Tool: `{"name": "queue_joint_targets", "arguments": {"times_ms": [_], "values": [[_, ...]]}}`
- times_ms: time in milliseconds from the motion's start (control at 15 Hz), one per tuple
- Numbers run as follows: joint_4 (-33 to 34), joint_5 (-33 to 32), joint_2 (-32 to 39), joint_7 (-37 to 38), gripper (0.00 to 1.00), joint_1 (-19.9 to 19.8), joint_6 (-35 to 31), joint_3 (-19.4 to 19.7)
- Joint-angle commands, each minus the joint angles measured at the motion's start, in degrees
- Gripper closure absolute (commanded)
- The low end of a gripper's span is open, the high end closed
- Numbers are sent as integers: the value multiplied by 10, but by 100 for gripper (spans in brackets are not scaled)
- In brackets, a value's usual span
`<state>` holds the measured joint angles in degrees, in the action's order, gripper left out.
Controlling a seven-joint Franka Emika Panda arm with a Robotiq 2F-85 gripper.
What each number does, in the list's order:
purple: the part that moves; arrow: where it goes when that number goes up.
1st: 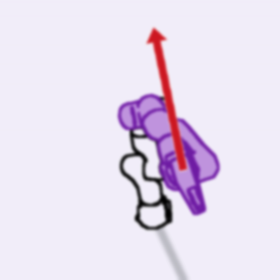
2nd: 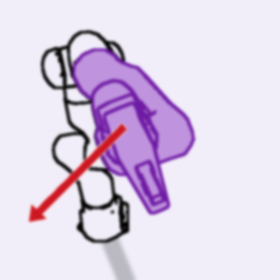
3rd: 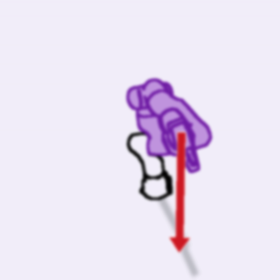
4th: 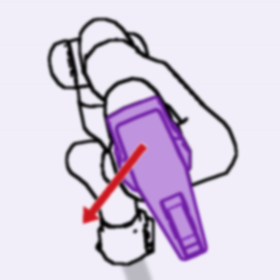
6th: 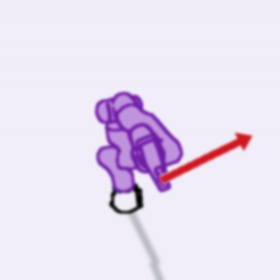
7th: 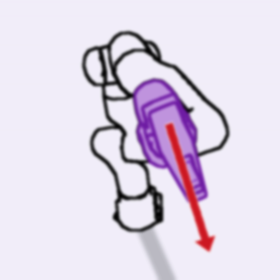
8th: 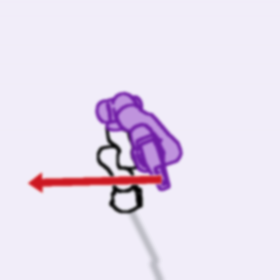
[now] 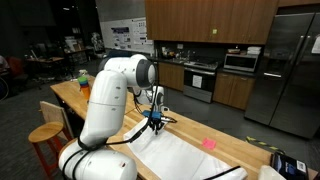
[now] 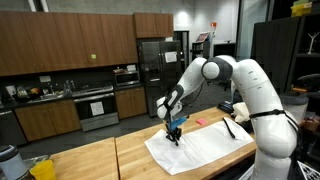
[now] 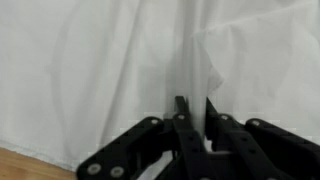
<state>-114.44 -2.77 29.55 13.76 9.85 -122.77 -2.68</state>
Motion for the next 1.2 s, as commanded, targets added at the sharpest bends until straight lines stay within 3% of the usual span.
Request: {"name": "queue_joint_targets", "arguments": {"times_ms": [0, 467, 1133], "values": [[-4, -4, -7, 4, 49, 3, -6, 2], [-20, -12, -24, 9, 1, 9, -29, 3], [-43, -6, -57, -5, 0, 8, -49, -9]]}}
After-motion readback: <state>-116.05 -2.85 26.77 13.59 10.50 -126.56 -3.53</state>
